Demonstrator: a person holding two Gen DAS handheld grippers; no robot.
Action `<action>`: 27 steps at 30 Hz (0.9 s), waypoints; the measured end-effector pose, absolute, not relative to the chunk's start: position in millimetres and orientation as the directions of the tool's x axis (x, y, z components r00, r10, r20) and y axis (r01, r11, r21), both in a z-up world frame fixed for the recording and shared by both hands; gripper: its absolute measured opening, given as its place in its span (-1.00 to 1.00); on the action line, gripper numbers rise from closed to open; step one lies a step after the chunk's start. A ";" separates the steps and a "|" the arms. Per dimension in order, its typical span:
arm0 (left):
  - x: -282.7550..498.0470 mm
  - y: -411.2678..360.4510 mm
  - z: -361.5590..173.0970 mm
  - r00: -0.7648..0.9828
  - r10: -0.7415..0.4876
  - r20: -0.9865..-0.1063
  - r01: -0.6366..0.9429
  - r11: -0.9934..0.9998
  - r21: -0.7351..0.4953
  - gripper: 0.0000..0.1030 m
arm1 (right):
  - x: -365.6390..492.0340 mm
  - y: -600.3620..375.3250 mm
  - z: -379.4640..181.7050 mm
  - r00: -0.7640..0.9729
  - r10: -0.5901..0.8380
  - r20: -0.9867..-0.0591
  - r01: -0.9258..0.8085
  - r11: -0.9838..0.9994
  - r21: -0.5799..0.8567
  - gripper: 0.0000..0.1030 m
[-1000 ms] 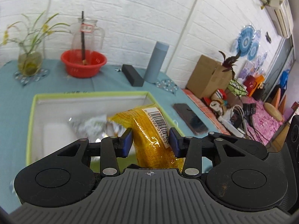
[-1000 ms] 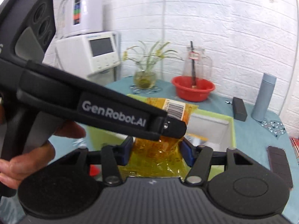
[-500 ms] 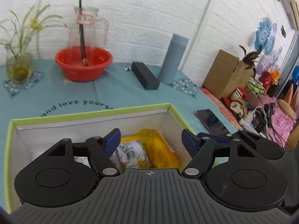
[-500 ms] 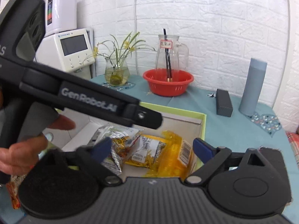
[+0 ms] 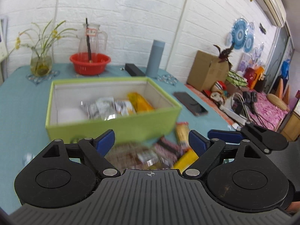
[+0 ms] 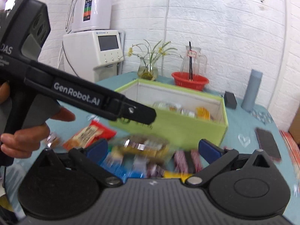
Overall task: Organize snacks
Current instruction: 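Return the left gripper to the pile and grasp the small green bag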
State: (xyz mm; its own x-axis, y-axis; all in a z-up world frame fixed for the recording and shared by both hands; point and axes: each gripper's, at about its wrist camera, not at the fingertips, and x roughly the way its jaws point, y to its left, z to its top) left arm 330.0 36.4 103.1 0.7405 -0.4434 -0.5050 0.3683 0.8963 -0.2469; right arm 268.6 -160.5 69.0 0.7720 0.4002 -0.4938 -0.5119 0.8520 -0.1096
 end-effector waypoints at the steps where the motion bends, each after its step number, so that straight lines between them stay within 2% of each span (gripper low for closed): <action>1: 318.0 37.0 96.7 0.733 -0.447 -0.512 0.369 0.894 -0.254 0.43 | 255.0 -165.2 62.0 0.771 0.387 -0.506 -0.495 0.863 -0.094 0.99; 6: 270.4 28.3 56.2 0.629 -0.530 -0.569 0.392 0.848 -0.356 0.39 | 210.5 -191.7 20.6 0.726 0.344 -0.596 -0.405 0.914 0.034 0.99; 9: 266.3 9.4 34.6 0.510 -0.610 -0.607 0.425 0.792 -0.439 0.13 | 208.5 -201.5 3.1 0.700 0.340 -0.628 -0.363 0.927 0.097 0.99; 10: 269.1 2.9 30.5 0.484 -0.619 -0.619 0.423 0.785 -0.453 0.00 | 209.0 -201.7 0.1 0.697 0.343 -0.629 -0.368 0.925 0.097 0.99; 15: 278.4 -20.9 18.3 0.455 -0.599 -0.659 0.418 0.797 -0.436 -0.14 | 208.1 -189.2 -8.3 0.704 0.359 -0.613 -0.441 0.897 0.020 0.99; 20: 266.2 -10.0 14.2 0.437 -0.601 -0.669 0.416 0.795 -0.442 -0.77 | 201.6 -172.1 -12.0 0.669 0.421 -0.613 -0.505 0.862 0.041 0.98; 27: 240.8 41.0 17.4 0.488 -0.543 -0.683 0.350 0.839 -0.417 -0.80 | 191.3 -123.9 -13.8 0.602 0.508 -0.616 -0.628 0.777 0.027 0.97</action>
State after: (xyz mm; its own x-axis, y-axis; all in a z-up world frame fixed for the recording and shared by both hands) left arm 240.8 41.0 17.4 0.4884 -0.5433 -0.6829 0.3505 0.8388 -0.4167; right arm 191.3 -123.9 -13.8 0.6020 0.5084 -0.6157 -0.6284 0.7774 0.0275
